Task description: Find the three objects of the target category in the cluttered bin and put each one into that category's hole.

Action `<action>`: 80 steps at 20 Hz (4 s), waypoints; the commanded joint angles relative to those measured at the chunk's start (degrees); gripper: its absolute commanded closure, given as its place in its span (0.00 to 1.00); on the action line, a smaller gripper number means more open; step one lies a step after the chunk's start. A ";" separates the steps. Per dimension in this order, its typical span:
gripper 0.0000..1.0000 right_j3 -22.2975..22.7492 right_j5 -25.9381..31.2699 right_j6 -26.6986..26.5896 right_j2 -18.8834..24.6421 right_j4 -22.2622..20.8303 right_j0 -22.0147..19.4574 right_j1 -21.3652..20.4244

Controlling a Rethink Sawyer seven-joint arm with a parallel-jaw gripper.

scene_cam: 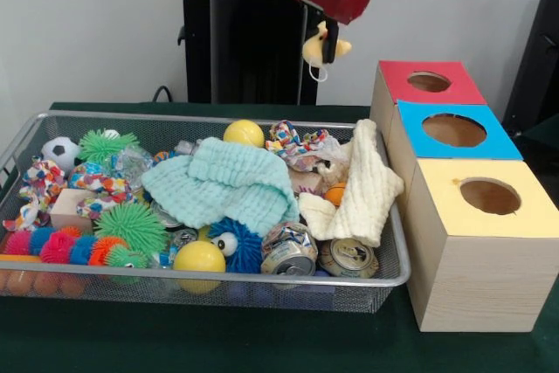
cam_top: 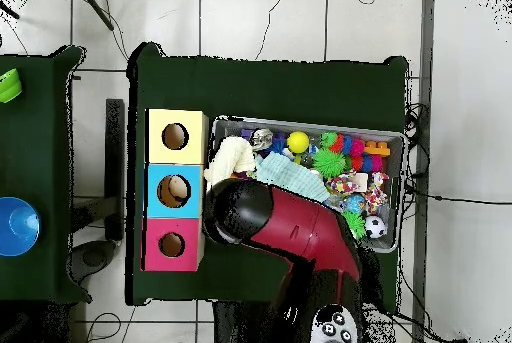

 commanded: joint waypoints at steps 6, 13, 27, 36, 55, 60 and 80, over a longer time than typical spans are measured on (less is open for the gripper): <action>1.00 5.96 -5.45 14.53 2.77 6.06 3.42 -1.27; 1.00 5.91 -6.96 15.57 1.70 7.57 5.96 0.37; 1.00 6.58 -14.68 14.63 3.41 12.32 6.79 4.71; 1.00 8.47 -17.04 13.70 6.66 18.78 5.80 6.07; 1.00 9.84 -7.89 13.57 6.76 23.04 7.30 3.67; 1.00 12.02 -6.72 11.95 8.23 24.59 6.85 2.35; 1.00 21.70 -21.63 1.78 16.85 27.73 0.88 3.99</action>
